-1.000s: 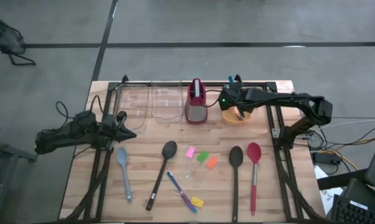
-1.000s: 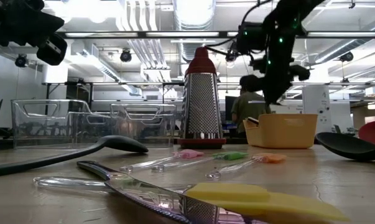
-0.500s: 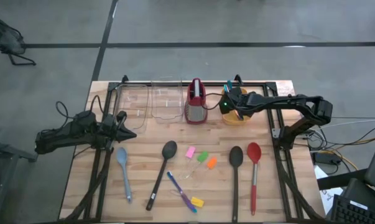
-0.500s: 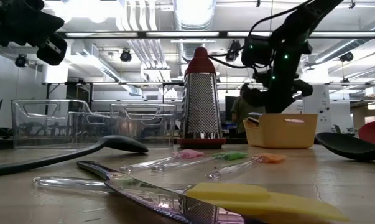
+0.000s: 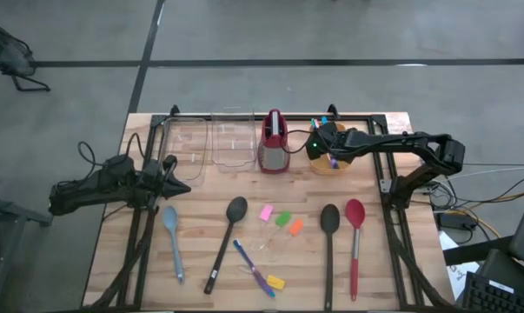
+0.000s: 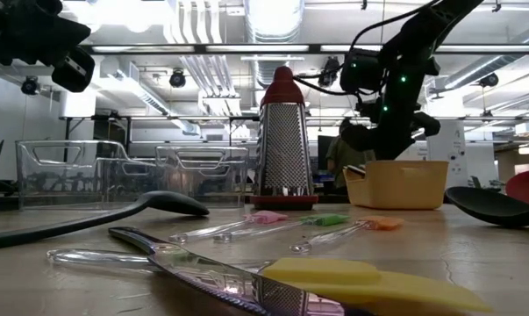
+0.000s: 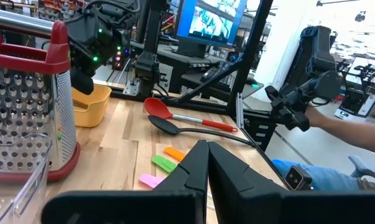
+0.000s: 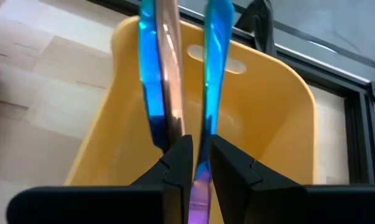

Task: Pick & Place Kitchen Items
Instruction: Put the blue knife into the yellow bin

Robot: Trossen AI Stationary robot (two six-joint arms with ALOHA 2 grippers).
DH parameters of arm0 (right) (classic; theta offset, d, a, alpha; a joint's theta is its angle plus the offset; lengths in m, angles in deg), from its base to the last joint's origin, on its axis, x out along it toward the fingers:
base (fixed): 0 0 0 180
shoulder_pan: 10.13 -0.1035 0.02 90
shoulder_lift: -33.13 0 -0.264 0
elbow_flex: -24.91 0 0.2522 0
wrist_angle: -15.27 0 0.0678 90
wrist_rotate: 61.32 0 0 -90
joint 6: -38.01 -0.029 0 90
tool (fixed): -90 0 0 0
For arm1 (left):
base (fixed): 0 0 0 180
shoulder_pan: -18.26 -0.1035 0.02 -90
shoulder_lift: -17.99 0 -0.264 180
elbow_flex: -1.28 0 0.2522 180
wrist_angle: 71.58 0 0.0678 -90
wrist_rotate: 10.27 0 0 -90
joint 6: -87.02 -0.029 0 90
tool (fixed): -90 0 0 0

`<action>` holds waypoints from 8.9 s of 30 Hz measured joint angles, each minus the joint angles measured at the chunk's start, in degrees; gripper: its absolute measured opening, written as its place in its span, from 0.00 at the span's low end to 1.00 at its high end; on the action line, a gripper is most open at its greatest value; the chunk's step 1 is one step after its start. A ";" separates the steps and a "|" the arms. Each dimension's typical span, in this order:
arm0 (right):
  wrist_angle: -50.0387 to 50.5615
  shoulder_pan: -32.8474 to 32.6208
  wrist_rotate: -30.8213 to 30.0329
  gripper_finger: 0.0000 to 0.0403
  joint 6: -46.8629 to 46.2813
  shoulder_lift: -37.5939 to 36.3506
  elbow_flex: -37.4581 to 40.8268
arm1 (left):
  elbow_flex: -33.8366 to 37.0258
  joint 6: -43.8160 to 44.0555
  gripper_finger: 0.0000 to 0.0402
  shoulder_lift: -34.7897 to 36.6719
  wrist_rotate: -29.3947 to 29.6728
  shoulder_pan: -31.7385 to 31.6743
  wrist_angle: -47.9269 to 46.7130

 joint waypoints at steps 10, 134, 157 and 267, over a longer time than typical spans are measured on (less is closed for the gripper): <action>0.84 -3.72 5.85 0.13 5.96 -0.04 -6.07 | 0.01 0.01 0.03 -0.01 -0.02 0.00 0.00; 11.11 -49.55 25.70 0.06 -3.36 55.19 -66.31 | 0.02 0.01 0.03 -0.09 -0.01 0.00 -0.24; 12.81 -50.18 27.60 0.17 -1.76 54.87 -68.93 | 0.02 0.02 0.03 -0.09 0.00 0.00 -0.22; 42.47 -52.10 17.19 0.24 2.35 36.72 -70.57 | 0.02 0.02 0.03 -0.07 -0.01 0.02 -0.28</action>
